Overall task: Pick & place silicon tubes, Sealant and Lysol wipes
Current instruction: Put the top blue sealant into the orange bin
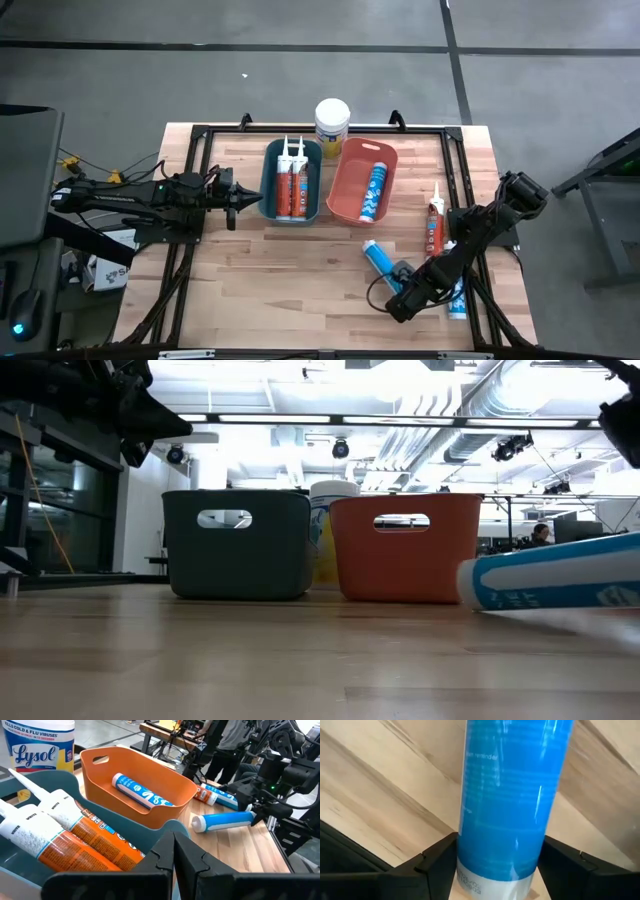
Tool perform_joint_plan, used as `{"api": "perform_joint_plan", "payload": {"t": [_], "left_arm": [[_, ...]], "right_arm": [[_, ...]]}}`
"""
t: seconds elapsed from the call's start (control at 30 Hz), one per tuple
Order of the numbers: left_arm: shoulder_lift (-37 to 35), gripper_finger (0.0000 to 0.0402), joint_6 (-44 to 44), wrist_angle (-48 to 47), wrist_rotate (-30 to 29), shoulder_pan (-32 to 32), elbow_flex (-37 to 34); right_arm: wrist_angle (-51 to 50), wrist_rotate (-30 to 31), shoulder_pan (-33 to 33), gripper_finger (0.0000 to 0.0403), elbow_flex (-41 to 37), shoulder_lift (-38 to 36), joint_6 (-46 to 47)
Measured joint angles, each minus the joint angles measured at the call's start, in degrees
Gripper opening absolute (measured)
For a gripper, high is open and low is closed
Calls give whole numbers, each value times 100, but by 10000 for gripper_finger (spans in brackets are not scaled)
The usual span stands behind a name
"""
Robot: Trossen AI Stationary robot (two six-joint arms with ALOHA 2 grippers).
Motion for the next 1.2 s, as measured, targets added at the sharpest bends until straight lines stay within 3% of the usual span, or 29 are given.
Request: {"api": "perform_joint_plan", "payload": {"t": [0.43,0.7,0.97,1.2], "left_arm": [[-1,0,1,0,1,2,0],[-1,0,1,0,2,1,0],[-1,0,-1,0,1,0,0],[-1,0,1,-2,2,0,0]], "right_arm": [[23,583,-162,313,0,2,-578],[290,1058,-866,314,9,12,-1460],[639,849,-1406,314,17,628,-1890],[754,706,-1453,301,41,937,-1748]]}}
